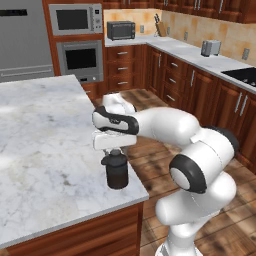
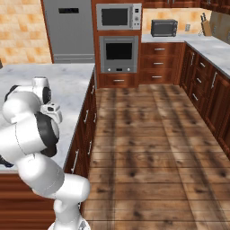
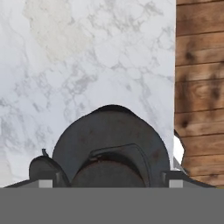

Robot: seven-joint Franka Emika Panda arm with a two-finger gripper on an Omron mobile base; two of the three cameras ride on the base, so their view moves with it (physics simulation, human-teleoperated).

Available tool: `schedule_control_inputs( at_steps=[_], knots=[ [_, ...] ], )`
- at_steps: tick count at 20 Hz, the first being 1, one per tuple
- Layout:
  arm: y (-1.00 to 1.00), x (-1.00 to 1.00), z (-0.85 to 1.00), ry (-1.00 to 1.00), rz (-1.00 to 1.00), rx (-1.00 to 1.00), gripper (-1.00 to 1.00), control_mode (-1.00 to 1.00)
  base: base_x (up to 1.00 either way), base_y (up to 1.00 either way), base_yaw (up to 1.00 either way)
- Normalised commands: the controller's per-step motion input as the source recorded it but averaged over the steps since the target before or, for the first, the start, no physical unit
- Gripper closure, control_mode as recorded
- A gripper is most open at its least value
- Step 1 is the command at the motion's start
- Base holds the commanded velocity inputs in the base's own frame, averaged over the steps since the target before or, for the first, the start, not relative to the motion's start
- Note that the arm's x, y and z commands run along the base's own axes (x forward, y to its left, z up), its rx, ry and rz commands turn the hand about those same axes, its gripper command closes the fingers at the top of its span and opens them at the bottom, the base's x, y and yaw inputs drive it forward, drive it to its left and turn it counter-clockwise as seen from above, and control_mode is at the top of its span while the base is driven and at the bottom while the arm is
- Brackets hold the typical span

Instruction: Pick the colander and jug and place them in the sink. Then turn on the water.

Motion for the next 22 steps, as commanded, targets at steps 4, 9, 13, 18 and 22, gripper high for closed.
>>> schedule_control_inputs(
  at_steps=[4,9,13,18,22],
  knots=[
    [0.0,-0.64,0.06,-0.16,0.0,0.08,1.0,-1.0,0.0,0.0,0.0],
    [0.0,-0.34,0.44,-0.18,0.0,0.1,1.0,-1.0,0.0,0.0,0.0],
    [0.0,-0.18,0.75,-0.11,0.0,0.07,1.0,-1.0,0.0,0.0,0.0],
    [0.0,-0.13,0.96,-0.02,0.01,0.04,1.0,-1.0,0.0,0.0,0.0],
    [0.0,-0.03,0.98,0.04,0.01,0.0,1.0,-1.0,0.0,0.0,0.0]
  ],
)
